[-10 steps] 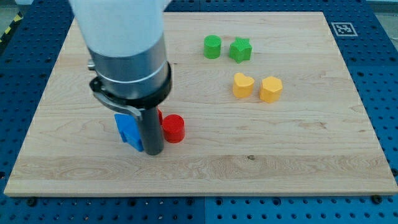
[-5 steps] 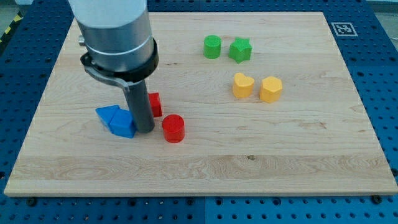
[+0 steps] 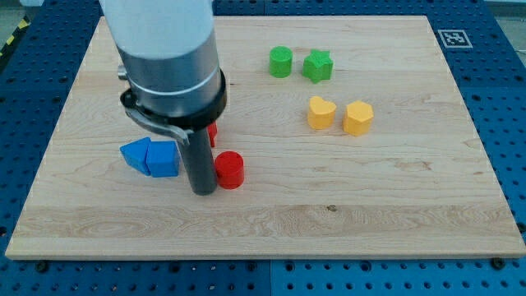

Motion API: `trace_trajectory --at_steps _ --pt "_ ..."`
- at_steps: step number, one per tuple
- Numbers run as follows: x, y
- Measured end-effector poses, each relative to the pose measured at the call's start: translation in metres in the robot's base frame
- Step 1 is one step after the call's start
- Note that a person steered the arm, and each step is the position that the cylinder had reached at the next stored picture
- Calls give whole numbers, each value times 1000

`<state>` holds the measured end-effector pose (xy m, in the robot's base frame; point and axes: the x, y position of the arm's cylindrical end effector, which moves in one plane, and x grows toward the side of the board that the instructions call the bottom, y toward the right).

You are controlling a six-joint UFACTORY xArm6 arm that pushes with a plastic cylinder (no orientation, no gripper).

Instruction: Separate the blue blocks and red blocks

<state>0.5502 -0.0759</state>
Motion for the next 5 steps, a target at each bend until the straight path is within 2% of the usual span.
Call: trace_trajectory --at_steps 3,5 --pt "10 30" --pt "-23 30"
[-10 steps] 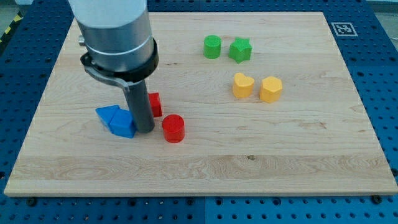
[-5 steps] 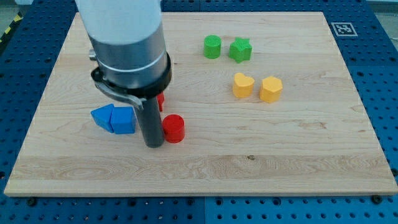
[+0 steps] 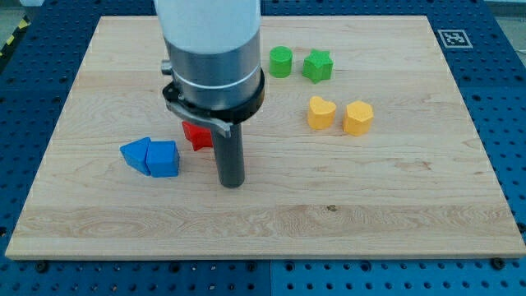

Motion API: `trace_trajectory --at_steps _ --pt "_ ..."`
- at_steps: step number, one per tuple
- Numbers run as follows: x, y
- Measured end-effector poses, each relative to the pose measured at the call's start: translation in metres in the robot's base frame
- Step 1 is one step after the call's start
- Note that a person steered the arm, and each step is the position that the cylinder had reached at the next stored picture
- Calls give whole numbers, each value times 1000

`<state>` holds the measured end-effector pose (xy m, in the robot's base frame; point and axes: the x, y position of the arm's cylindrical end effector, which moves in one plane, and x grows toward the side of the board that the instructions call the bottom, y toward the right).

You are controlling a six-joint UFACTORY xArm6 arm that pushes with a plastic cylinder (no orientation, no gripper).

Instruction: Separate the blue blocks and red blocks

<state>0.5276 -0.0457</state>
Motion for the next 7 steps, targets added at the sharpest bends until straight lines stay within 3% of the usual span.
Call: trace_trajectory --at_steps 3,7 --pt "-36 -9" --pt "-42 -61"
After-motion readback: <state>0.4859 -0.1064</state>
